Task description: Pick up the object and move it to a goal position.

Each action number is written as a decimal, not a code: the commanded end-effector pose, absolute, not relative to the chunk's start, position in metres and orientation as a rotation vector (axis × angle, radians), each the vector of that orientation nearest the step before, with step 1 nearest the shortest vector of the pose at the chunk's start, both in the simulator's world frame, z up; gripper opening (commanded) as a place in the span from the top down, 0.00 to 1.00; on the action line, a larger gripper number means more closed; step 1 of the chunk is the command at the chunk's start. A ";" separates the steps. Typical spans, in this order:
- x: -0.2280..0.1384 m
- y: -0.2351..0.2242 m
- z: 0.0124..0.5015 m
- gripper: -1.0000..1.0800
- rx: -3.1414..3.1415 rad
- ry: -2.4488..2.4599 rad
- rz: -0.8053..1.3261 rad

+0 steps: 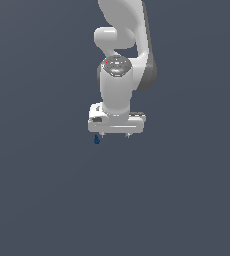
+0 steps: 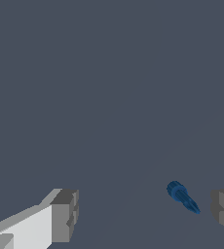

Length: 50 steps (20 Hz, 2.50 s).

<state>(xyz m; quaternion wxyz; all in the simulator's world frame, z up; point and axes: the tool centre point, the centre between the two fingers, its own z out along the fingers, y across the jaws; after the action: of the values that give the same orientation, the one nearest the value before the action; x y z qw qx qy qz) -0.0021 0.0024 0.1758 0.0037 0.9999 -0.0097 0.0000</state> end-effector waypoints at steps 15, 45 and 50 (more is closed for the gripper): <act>0.007 0.000 0.193 0.04 3.136 0.021 0.054; -0.082 -0.098 0.092 0.04 3.142 0.004 -0.001; -0.082 -0.099 0.077 0.04 3.142 0.004 -0.001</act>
<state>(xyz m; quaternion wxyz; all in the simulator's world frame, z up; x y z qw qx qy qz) -0.0818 -0.0987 0.0827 0.0001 1.0000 0.0014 0.0002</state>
